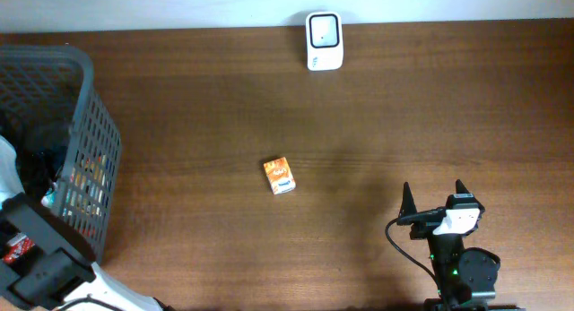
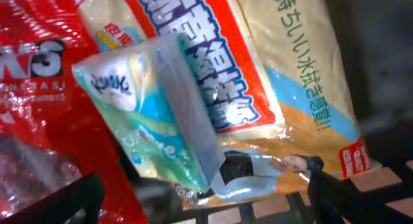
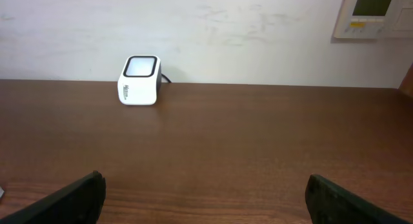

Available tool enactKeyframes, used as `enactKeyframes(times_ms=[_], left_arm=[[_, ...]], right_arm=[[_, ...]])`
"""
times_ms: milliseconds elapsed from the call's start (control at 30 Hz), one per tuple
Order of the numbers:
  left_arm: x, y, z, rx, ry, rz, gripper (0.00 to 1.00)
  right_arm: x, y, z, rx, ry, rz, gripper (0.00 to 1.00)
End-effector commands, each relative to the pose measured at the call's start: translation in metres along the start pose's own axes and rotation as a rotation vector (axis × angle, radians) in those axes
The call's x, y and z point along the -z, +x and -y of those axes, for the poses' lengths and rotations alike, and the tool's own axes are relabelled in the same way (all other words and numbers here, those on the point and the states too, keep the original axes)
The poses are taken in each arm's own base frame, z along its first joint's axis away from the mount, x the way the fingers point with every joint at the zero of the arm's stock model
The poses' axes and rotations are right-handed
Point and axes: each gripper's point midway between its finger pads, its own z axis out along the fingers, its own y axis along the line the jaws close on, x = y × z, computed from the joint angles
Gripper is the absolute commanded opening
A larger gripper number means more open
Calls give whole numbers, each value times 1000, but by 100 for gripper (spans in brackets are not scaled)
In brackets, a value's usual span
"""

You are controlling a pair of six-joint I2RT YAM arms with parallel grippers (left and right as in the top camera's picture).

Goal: Scan the item barcode

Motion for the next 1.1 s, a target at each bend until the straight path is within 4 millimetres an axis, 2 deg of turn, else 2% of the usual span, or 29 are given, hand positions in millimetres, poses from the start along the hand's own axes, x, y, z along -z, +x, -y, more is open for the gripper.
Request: enactKeyframes(times_ms=[0,100,133,167,200,267,367,400,467,500,567,600,667,700,733,800,867,900,967,1033,1067], left_arm=[[28,1,-3,17,38,58,100],[22,11,-8,16,16,17,100],[21,12,-8,17,15,14,96],[20,11,-11,35,-1,22,89],[19,7,-19,86,-46,46,88],[13,4,-22,102,-64,66,88],[-10,-13,-23,126,-67,154,90],[-13,-17,-20,127,-53,173,84],[-12,-27,-16,131,-32,212,61],[-11,-30,-14,132,-25,228,57],[-16,-27,-14,130,-23,218,26],[-18,-25,-15,129,-27,212,17],[-19,-24,-16,129,-29,208,14],[-21,-22,-17,129,-33,202,5],[-24,-19,-18,128,-39,192,0],[-21,-17,-19,127,-39,188,0],[15,-24,-16,134,4,263,0],[46,-28,-8,122,74,322,0],[119,-26,3,111,231,472,0],[182,-9,6,88,355,609,0],[218,10,7,64,424,686,0]], right_arm=[[0,3,0,0,0,-4,99],[0,3,0,0,0,-4,99],[0,3,0,0,0,-4,99],[0,3,0,0,0,-4,99],[0,3,0,0,0,-4,99],[0,3,0,0,0,-4,98],[0,3,0,0,0,-5,99],[0,3,0,0,0,-4,99],[0,3,0,0,0,-4,99],[0,3,0,0,0,-5,99],[0,3,0,0,0,-5,99],[0,3,0,0,0,-5,98],[0,3,0,0,0,-4,99],[0,3,0,0,0,-4,99],[0,3,0,0,0,-4,98],[0,3,0,0,0,-5,98],[0,3,0,0,0,-4,98],[0,3,0,0,0,-4,99],[0,3,0,0,0,-4,99],[0,3,0,0,0,-5,98],[0,3,0,0,0,-5,98]])
